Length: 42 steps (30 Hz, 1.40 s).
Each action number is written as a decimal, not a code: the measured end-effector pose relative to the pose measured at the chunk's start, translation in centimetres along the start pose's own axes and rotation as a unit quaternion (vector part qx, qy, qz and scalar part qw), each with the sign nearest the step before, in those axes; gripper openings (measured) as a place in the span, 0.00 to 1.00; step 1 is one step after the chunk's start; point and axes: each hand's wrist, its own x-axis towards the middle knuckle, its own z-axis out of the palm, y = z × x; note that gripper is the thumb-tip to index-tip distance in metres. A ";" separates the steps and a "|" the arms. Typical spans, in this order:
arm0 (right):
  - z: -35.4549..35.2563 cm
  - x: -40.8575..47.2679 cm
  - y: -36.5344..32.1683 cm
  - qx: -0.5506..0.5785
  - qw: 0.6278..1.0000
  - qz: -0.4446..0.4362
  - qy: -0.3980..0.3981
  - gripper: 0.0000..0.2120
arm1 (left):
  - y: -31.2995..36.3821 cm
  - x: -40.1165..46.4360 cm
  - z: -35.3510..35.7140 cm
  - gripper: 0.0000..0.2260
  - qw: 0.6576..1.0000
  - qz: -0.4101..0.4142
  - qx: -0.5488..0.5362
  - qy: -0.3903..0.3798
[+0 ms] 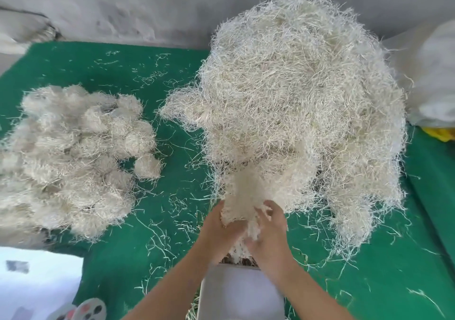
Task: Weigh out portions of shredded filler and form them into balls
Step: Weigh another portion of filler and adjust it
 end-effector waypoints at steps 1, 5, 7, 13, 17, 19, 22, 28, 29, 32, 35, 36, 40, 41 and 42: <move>-0.5 -0.2 -0.7 0.067 0.997 -0.001 0.029 0.29 | 0.6 -0.9 0.0 0.15 1.000 0.014 -0.021 -0.009; -3.0 -2.1 -4.4 0.311 0.949 0.030 0.050 0.23 | 2.5 -3.7 0.5 0.30 0.981 0.044 -0.187 -0.011; -3.5 -3.6 -5.9 0.342 0.939 0.003 0.037 0.24 | 2.9 -4.4 1.5 0.34 0.973 0.031 -0.227 -0.014; -4.9 -6.5 -6.4 0.348 0.935 -0.060 -0.026 0.30 | 4.3 -5.8 1.1 0.18 0.949 0.006 -0.285 0.134; -7.7 -6.2 -5.0 0.283 0.957 -0.053 0.035 0.39 | 5.2 -7.1 -1.8 0.13 0.934 0.017 -0.343 0.101; -8.8 -4.9 -4.7 0.113 0.991 -0.065 -0.002 0.49 | 5.9 -8.2 -2.7 0.13 0.940 0.000 -0.336 0.055; -8.7 -2.8 -5.7 -0.088 0.991 -0.051 -0.090 0.35 | 7.5 -9.3 -3.1 0.08 0.942 -0.024 -0.332 0.039; -9.6 1.0 -7.7 -0.120 0.992 0.005 -0.027 0.16 | 9.9 -8.3 -4.0 0.10 0.983 -0.019 -0.183 0.021; -9.8 1.5 -7.8 -0.142 0.990 0.005 -0.012 0.11 | 10.2 -8.6 -4.3 0.08 0.986 0.028 -0.165 0.006; -11.1 2.7 -7.5 -0.215 0.975 -0.003 0.051 0.11 | 9.2 -7.7 -5.8 0.21 0.998 0.042 -0.013 -0.033; -12.5 4.0 -6.7 -0.286 0.955 -0.015 0.078 0.10 | 8.9 -6.7 -7.1 0.21 0.959 0.029 0.228 -0.167; -12.8 4.5 -6.2 -0.304 0.949 -0.008 0.081 0.10 | 8.8 -6.7 -7.4 0.14 0.940 0.033 0.277 -0.198; -13.3 6.1 -3.5 -0.334 0.940 0.058 0.032 0.06 | 7.3 -5.7 -8.8 0.04 0.933 0.010 0.315 -0.174; -13.3 6.6 -2.8 -0.279 0.956 0.094 0.020 0.05 | 6.7 -5.2 -9.4 0.03 0.937 -0.004 0.320 -0.140; -13.4 7.0 -2.1 -0.177 0.973 0.145 0.018 0.06 | 6.1 -4.7 -10.1 0.02 0.936 -0.012 0.336 -0.100</move>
